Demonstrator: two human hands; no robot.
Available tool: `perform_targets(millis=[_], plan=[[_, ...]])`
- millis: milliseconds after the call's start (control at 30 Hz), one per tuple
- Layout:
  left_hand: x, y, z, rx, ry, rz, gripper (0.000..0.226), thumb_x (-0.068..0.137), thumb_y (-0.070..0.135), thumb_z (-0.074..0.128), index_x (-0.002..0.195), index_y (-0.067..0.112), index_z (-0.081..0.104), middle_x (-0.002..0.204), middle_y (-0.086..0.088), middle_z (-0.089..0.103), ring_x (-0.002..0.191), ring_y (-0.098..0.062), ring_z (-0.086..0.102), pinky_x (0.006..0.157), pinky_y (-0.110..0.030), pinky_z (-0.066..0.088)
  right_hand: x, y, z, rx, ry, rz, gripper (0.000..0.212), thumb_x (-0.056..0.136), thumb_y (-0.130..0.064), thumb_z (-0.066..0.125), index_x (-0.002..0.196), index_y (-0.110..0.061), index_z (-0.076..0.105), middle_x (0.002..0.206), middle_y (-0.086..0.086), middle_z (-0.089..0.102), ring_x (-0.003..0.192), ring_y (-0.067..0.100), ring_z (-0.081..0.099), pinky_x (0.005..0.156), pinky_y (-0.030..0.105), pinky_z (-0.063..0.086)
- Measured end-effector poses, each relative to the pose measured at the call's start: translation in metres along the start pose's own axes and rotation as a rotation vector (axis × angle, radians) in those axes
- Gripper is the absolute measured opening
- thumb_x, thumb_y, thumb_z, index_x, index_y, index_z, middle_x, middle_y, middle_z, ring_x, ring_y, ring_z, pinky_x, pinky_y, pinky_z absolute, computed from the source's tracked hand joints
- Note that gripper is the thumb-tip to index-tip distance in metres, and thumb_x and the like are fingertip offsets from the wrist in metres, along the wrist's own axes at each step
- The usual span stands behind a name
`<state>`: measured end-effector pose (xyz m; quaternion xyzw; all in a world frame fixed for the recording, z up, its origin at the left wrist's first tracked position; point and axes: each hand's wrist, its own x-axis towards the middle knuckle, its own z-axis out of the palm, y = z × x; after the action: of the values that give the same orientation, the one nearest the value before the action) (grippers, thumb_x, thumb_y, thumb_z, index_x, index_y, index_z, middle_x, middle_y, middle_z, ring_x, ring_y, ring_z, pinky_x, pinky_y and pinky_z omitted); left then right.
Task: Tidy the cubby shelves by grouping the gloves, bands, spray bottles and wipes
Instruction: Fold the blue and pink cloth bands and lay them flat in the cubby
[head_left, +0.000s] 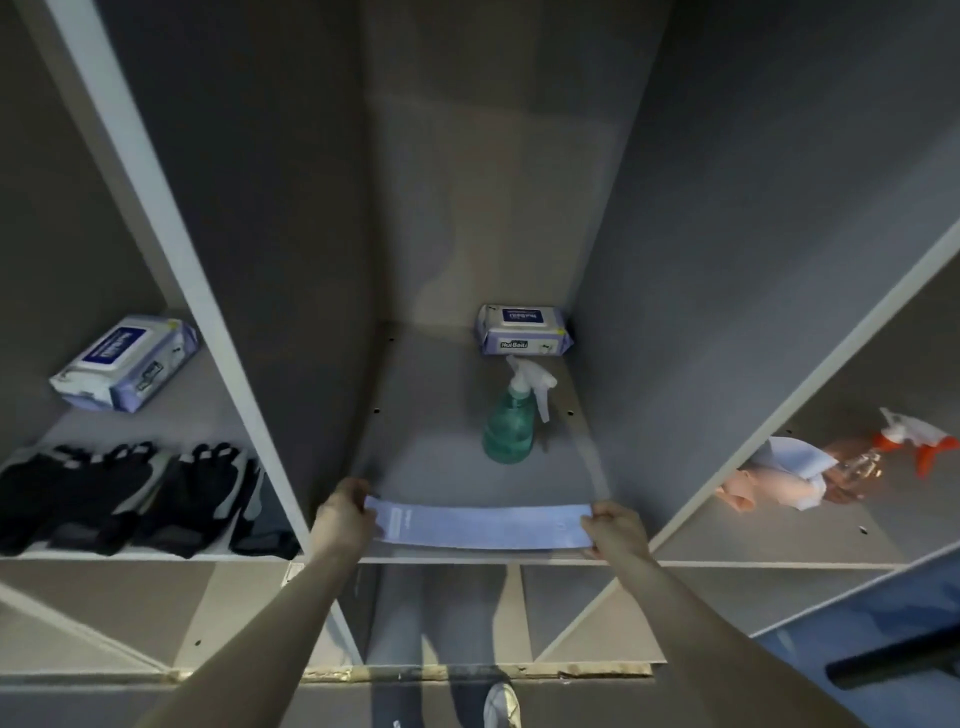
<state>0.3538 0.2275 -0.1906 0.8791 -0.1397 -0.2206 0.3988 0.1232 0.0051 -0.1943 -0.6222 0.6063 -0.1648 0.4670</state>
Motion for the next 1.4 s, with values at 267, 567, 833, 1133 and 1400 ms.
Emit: perform_targets(millis=[267, 567, 833, 1133, 1400], plan=[[0.010, -0.022, 0.021, -0.016, 0.029, -0.139, 0.042, 0.083, -0.002, 0.063, 0.124, 0.004, 0.057, 0.113, -0.019, 0.067, 0.091, -0.030, 0.062, 0.075, -0.026, 0.039, 0.016, 0.017, 0.011, -0.278, -0.006, -0.118, 0.007, 0.082, -0.007, 0.065, 0.076, -0.010, 0.064, 0.090, 0.014, 0.068, 0.088, 0.029, 0.063, 0.073, 0.029, 0.043], [0.009, -0.027, 0.028, 0.057, 0.075, -0.138, 0.049, 0.085, 0.006, 0.064, 0.131, 0.011, 0.050, 0.112, -0.021, 0.066, 0.103, -0.038, 0.062, 0.087, -0.042, 0.048, 0.021, 0.027, 0.016, -0.286, 0.010, -0.142, 0.003, 0.084, -0.008, 0.066, 0.084, -0.005, 0.065, 0.096, 0.016, 0.069, 0.092, 0.031, 0.063, 0.076, 0.030, 0.045], [-0.010, -0.014, 0.034, 0.424, 0.206, 0.089, 0.031, 0.089, 0.017, 0.060, 0.119, 0.007, 0.058, 0.112, -0.022, 0.053, 0.104, -0.041, 0.053, 0.085, -0.048, 0.044, 0.006, 0.026, 0.016, -0.487, 0.152, -0.350, 0.026, 0.087, -0.019, 0.066, 0.108, -0.006, 0.059, 0.110, 0.013, 0.062, 0.105, 0.029, 0.057, 0.086, 0.035, 0.047], [-0.083, 0.080, 0.053, -0.106, -0.160, 0.450, 0.019, 0.086, 0.010, 0.066, 0.093, 0.028, 0.066, 0.104, 0.006, 0.062, 0.089, -0.010, 0.062, 0.075, -0.022, 0.040, -0.072, 0.012, -0.051, 0.228, -0.018, -0.440, 0.016, 0.080, 0.006, 0.071, 0.082, -0.008, 0.067, 0.074, -0.007, 0.066, 0.066, -0.003, 0.058, 0.065, 0.011, 0.044], [-0.158, 0.145, 0.110, -0.117, -0.410, 0.671, 0.019, 0.089, 0.017, 0.064, 0.090, 0.036, 0.061, 0.100, 0.020, 0.056, 0.092, 0.003, 0.056, 0.075, -0.011, 0.043, -0.075, 0.005, -0.151, 0.401, 0.126, -0.462, 0.009, 0.082, 0.002, 0.069, 0.087, -0.005, 0.068, 0.098, 0.008, 0.069, 0.087, 0.018, 0.060, 0.086, 0.037, 0.045]])
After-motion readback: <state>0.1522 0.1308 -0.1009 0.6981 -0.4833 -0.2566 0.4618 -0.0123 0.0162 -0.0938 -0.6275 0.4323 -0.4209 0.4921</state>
